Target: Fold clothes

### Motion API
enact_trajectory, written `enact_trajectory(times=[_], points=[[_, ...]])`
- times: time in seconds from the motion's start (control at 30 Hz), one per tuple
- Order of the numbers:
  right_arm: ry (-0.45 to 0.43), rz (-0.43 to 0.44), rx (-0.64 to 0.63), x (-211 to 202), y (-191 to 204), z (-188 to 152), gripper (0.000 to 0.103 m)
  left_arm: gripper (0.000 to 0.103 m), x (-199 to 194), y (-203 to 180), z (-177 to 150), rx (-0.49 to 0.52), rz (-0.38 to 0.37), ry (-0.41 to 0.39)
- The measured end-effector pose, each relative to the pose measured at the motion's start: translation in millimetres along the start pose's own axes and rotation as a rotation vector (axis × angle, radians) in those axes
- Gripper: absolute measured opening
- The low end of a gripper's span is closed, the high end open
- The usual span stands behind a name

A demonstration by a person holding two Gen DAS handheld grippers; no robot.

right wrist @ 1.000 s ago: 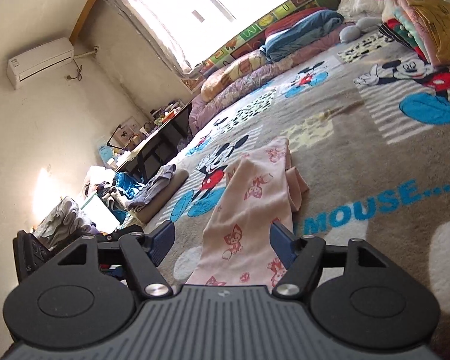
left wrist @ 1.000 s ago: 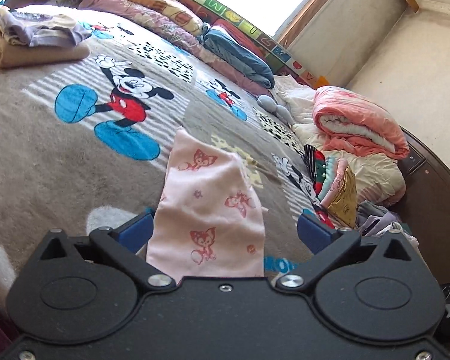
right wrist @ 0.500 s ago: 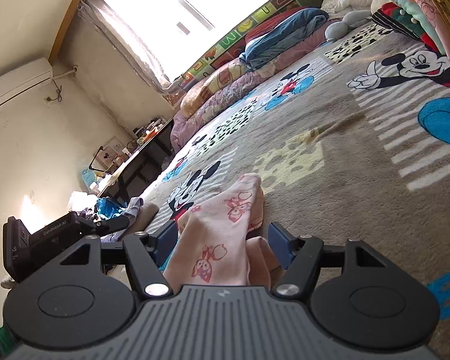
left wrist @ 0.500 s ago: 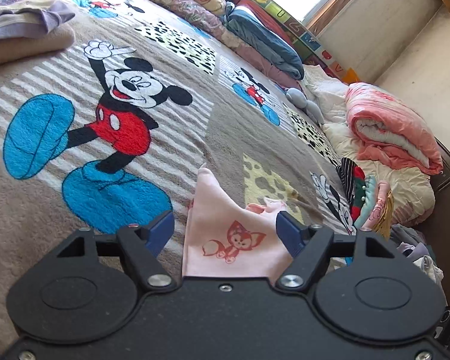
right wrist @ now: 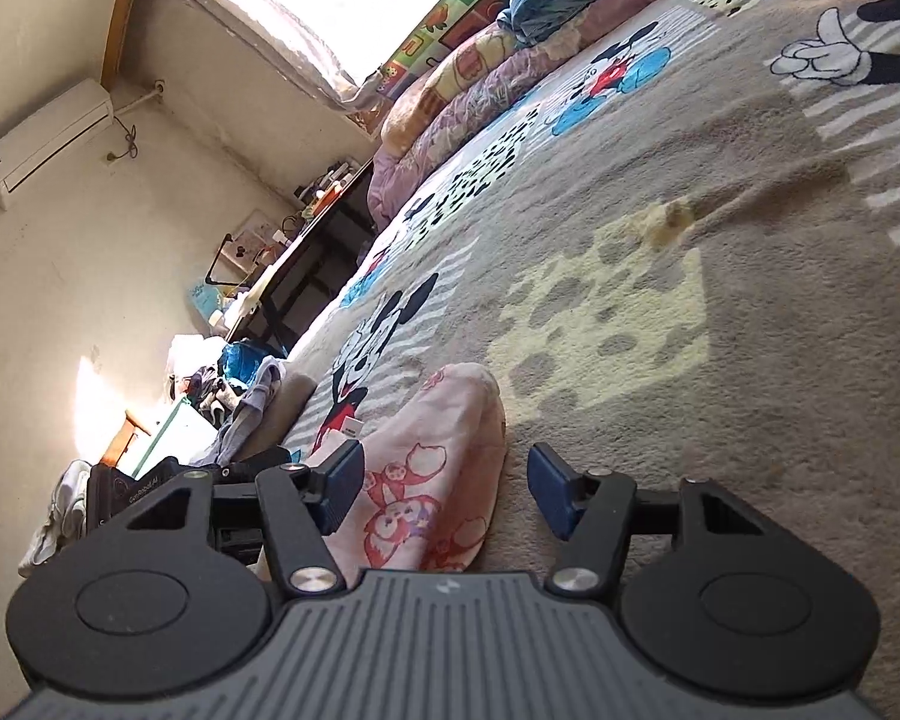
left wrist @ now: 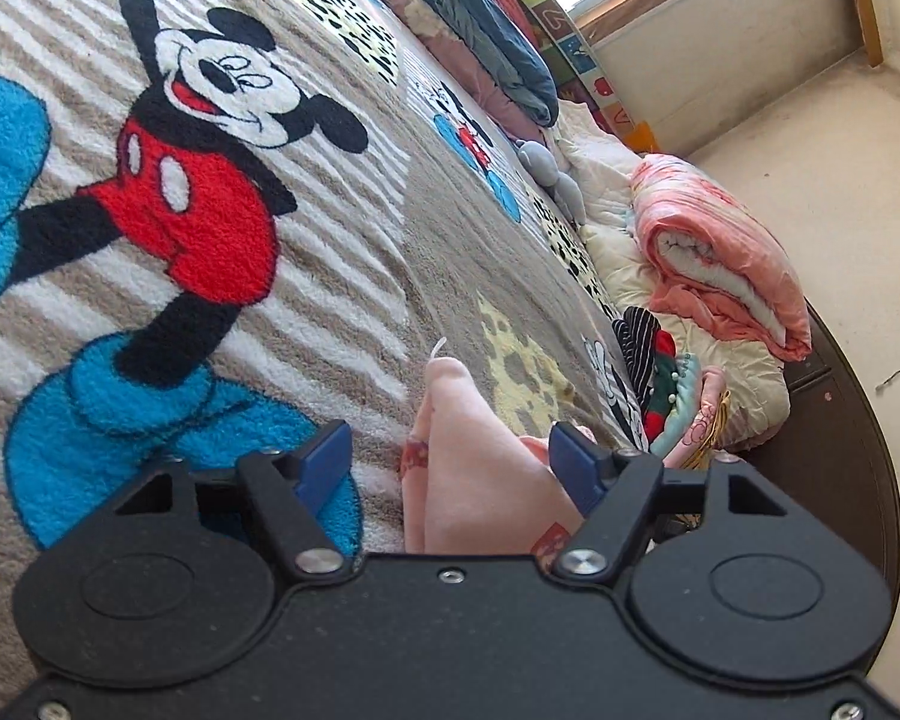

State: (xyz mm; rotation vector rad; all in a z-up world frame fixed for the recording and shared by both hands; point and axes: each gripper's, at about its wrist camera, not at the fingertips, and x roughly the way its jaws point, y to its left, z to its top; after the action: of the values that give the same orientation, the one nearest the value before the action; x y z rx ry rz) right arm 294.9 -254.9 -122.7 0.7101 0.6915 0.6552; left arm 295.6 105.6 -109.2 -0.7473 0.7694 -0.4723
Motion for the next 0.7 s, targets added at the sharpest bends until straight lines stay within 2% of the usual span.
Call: enact_trajectory(times=[0.03, 0.07, 0.1, 0.13, 0.2, 0.3, 0.57, 0.7], points=[[0.008, 0.008, 0.001, 3.6, 0.0, 1.2, 0.056, 0.057, 2.2, -0.6, 0.3, 0.008, -0.005, 0.005], [0.015, 0.023, 0.008, 6.3, -0.4, 2.6, 0.049, 0.040, 4.8, -1.1, 0.6, 0.015, -0.011, 0.011], [0.018, 0.041, 0.012, 8.4, -0.4, 3.5, 0.033, 0.028, 7.3, -1.7, 0.9, 0.023, -0.018, 0.016], [0.016, 0.053, 0.008, 8.8, 1.7, 4.3, 0.027, 0.025, 7.4, -5.3, 0.6, 0.044, -0.019, 0.013], [0.004, 0.082, 0.010, 8.0, 5.2, 6.1, 0.021, 0.014, 6.5, -13.9, -0.4, 0.093, -0.019, 0.001], [-0.039, 0.135, 0.039, 0.9, 7.4, 9.5, 0.009, 0.010, 4.0, -27.5, -0.9, 0.172, -0.020, -0.027], [-0.184, 0.120, -0.061, -28.2, 25.0, 26.8, 0.005, 0.006, -12.9, -63.1, 11.8, 0.337, -0.062, -0.215], [-0.264, 0.084, -0.109, -39.8, 30.1, 33.9, 0.005, 0.004, -14.4, -70.9, 21.1, 0.364, -0.072, -0.294]])
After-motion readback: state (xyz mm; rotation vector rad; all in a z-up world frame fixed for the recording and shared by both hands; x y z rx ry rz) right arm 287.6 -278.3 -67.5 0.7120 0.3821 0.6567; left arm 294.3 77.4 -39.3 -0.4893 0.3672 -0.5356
